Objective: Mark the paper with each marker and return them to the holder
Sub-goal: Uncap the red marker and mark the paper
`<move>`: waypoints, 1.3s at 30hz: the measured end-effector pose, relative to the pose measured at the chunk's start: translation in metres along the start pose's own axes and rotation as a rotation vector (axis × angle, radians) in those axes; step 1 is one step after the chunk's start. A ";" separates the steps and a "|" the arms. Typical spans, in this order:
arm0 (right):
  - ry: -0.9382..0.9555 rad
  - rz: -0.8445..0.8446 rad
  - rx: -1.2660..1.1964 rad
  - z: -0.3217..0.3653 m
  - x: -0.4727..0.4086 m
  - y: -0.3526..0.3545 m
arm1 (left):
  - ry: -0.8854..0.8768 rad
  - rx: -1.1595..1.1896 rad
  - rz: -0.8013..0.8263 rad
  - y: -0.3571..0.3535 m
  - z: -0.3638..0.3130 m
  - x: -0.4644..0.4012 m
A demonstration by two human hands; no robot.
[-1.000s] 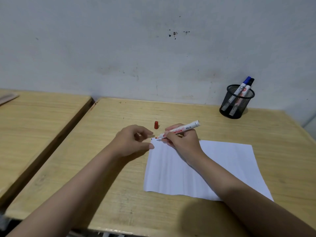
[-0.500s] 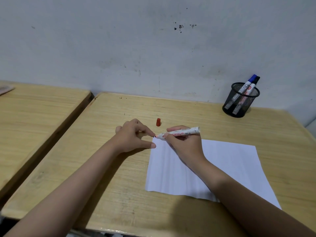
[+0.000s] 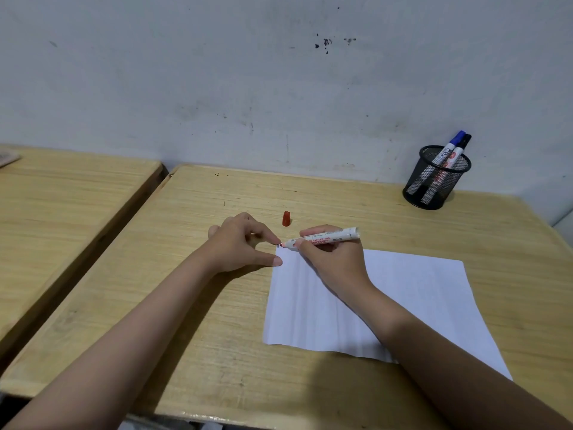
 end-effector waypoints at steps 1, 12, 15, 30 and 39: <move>-0.006 0.002 0.002 0.000 0.000 0.000 | 0.002 0.001 0.002 0.000 0.000 0.000; -0.021 -0.031 -0.263 0.003 0.000 0.007 | -0.006 -0.009 0.011 0.000 -0.003 0.002; -0.087 -0.022 -0.380 0.004 -0.001 0.012 | 0.006 0.020 0.026 0.001 -0.003 -0.002; -0.142 -0.086 -0.582 0.015 -0.006 0.034 | -0.025 0.436 -0.170 -0.001 -0.022 -0.048; 0.001 -0.130 -0.577 0.036 0.000 0.054 | -0.092 0.985 -0.012 -0.008 -0.057 -0.033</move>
Point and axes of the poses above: each hand's wrist, its own x-axis away from the middle knuckle, its own y-axis out of the back of the hand, z = x × y, the point moved 5 cm from there along -x, towards the middle knuckle, and after that the axes turned 3 degrees about z, right-handed, at the moved point
